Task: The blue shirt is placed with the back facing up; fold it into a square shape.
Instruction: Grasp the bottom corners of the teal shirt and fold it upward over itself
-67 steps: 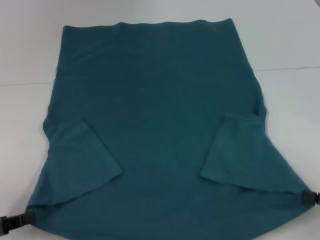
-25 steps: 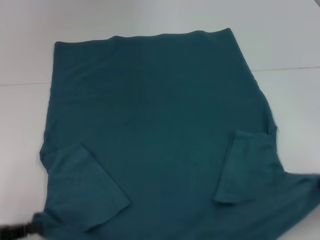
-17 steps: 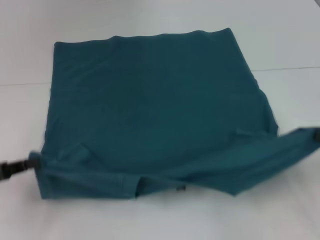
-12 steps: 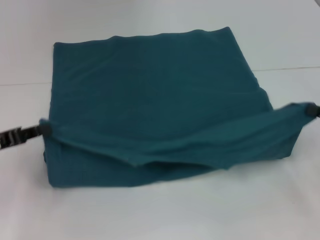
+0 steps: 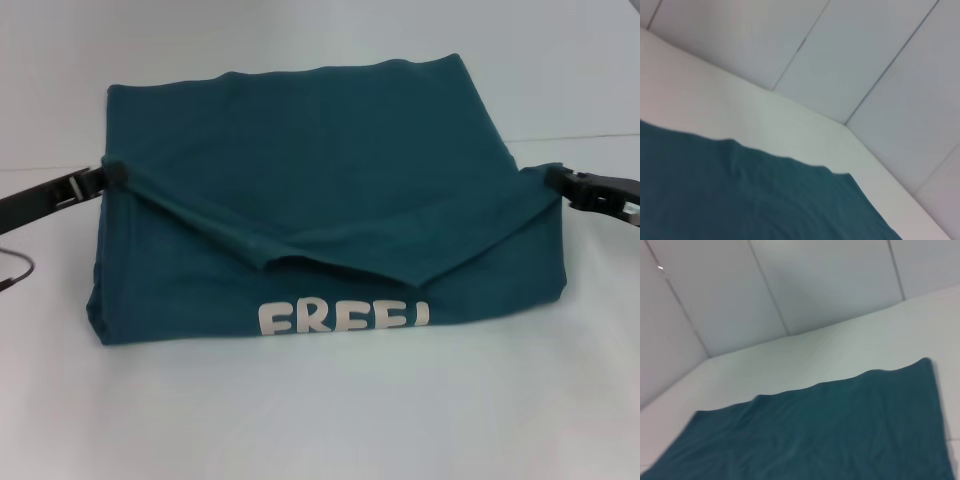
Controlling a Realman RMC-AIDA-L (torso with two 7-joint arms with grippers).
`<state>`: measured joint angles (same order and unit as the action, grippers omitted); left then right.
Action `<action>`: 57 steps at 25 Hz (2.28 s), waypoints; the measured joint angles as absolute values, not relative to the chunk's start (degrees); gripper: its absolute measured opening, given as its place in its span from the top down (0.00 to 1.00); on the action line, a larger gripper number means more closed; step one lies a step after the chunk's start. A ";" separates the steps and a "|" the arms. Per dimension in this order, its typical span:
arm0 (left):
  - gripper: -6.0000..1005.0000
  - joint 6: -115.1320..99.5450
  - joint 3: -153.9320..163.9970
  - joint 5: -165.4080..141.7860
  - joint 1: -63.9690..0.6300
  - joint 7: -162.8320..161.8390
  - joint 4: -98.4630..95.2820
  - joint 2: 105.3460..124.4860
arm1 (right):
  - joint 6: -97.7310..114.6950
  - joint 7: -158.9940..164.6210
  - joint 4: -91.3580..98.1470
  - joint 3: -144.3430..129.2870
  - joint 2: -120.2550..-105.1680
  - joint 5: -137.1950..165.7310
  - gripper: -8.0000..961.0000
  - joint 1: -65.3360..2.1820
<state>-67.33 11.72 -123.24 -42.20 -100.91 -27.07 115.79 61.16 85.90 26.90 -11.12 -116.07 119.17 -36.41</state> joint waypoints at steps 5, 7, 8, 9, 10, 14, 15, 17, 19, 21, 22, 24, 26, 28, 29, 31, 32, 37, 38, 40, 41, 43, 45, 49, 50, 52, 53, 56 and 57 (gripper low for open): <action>0.98 -59.84 12.02 -122.04 -45.26 -96.94 -25.51 116.90 | 52.86 76.11 22.72 -11.15 -116.86 113.66 0.93 -39.58; 0.98 -57.42 12.08 -121.09 -46.10 -95.11 -25.05 117.23 | 50.77 73.65 22.16 -11.15 -117.14 111.64 0.93 -40.44; 0.98 -56.24 12.14 -120.49 -46.51 -94.06 -24.61 117.32 | 49.78 72.38 21.93 -11.16 -117.25 110.42 0.93 -40.87; 0.97 -55.17 12.12 -119.89 -46.86 -93.09 -24.19 117.33 | 49.22 71.60 21.77 -11.16 -117.29 109.62 0.93 -41.12; 0.97 -54.39 12.14 -119.25 -47.08 -92.29 -23.89 117.35 | 48.58 70.32 21.49 -11.17 -117.31 108.62 0.93 -41.47; 0.97 -51.44 12.13 -115.08 -47.74 -88.43 -22.80 117.31 | 46.64 67.67 20.70 -11.16 -117.14 106.26 0.92 -42.75; 0.97 -51.08 12.13 -114.51 -47.93 -88.06 -22.70 117.23 | 46.46 67.61 20.67 -11.17 -116.97 106.12 0.92 -43.07; 0.97 -50.25 12.13 -113.82 -48.48 -87.64 -22.65 117.00 | 46.13 67.79 20.67 -11.21 -116.52 106.05 0.92 -43.64; 0.97 -49.61 12.12 -113.73 -49.06 -87.58 -22.65 116.83 | 45.53 68.36 20.60 -11.27 -115.61 105.66 0.91 -44.36; 0.97 -48.90 12.13 -113.63 -49.44 -87.43 -22.62 116.80 | 45.23 68.51 20.38 -11.35 -115.38 105.58 0.91 -44.60; 0.97 -48.58 12.10 -113.53 -49.48 -87.16 -22.53 116.85 | 44.81 68.54 20.24 -11.44 -115.30 105.54 0.91 -44.75; 0.97 -47.64 12.09 -112.60 -49.49 -85.84 -21.89 117.12 | 43.47 68.44 19.88 -11.87 -115.24 105.49 0.91 -45.06; 0.97 -46.49 12.11 -111.55 -49.42 -84.24 -20.81 117.22 | 42.57 68.29 19.80 -12.40 -115.37 105.45 0.90 -45.20; 0.97 -45.41 12.03 -110.83 -49.36 -82.74 -19.70 117.23 | 41.51 68.26 19.78 -12.96 -115.62 105.29 0.90 -45.28; 0.97 -44.95 11.98 -110.46 -49.35 -82.10 -19.31 117.26 | 41.01 68.26 19.76 -13.09 -115.69 105.21 0.90 -45.31; 0.97 -44.17 11.97 -109.47 -49.35 -80.45 -18.64 117.47 | 39.90 68.12 19.48 -13.33 -115.79 105.11 0.90 -45.41; 0.97 -43.89 11.98 -109.00 -49.33 -79.87 -18.45 117.60 | 39.49 67.86 19.26 -13.37 -115.80 105.07 0.90 -45.46; 0.97 -43.50 12.02 -107.71 -49.28 -78.05 -17.85 118.10 | 37.55 65.94 17.78 -13.48 -115.86 104.30 0.89 -45.87; 0.97 -43.45 12.02 -107.70 -49.27 -77.88 -17.71 118.22 | 37.55 65.94 17.78 -13.48 -115.86 104.30 0.89 -45.87; 0.97 -43.07 12.02 -107.68 -49.23 -77.69 -17.64 118.50 | 37.15 65.00 17.13 -13.47 -115.88 103.66 0.89 -45.88; 0.97 -42.90 12.03 -107.67 -49.18 -77.57 -17.62 118.70 | 36.97 64.58 16.81 -13.47 -115.88 103.38 0.88 -45.88; 0.97 -42.32 12.05 -107.66 -49.05 -77.18 -17.57 119.22 | 36.46 63.60 16.08 -13.47 -115.88 102.94 0.88 -45.88; 0.97 -41.98 12.05 -107.65 -48.90 -77.06 -17.55 119.48 | 35.96 62.88 15.53 -13.47 -115.91 102.77 0.88 -45.88; 0.97 -41.51 11.76 -107.57 -48.68 -76.31 -17.50 119.88 | 35.52 62.26 15.22 -13.44 -116.41 102.73 0.87 -45.88; 0.97 -41.36 11.75 -107.57 -48.65 -76.18 -17.48 119.96 | 35.46 62.10 15.21 -13.43 -116.51 102.73 0.87 -45.88; 0.97 -41.24 11.81 -107.57 -48.65 -75.99 -17.46 120.06 | 35.43 61.70 15.21 -13.39 -116.70 102.73 0.87 -45.88; 0.97 -41.23 11.84 -107.56 -48.63 -75.89 -17.41 120.10 | 35.42 61.59 15.20 -13.39 -116.75 102.73 0.87 -45.87; 0.97 -41.21 11.92 -107.56 -48.56 -75.77 -17.12 120.15 | 35.41 61.54 15.20 -13.41 -116.83 102.73 0.86 -45.73; 0.97 -41.21 11.94 -107.57 -48.53 -75.76 -17.01 120.15 | 35.41 61.53 15.20 -13.41 -116.85 102.73 0.86 -45.70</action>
<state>-41.21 11.94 -107.57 -48.53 -75.76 -17.01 120.15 35.41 61.53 15.20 -13.41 -116.85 102.73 -45.70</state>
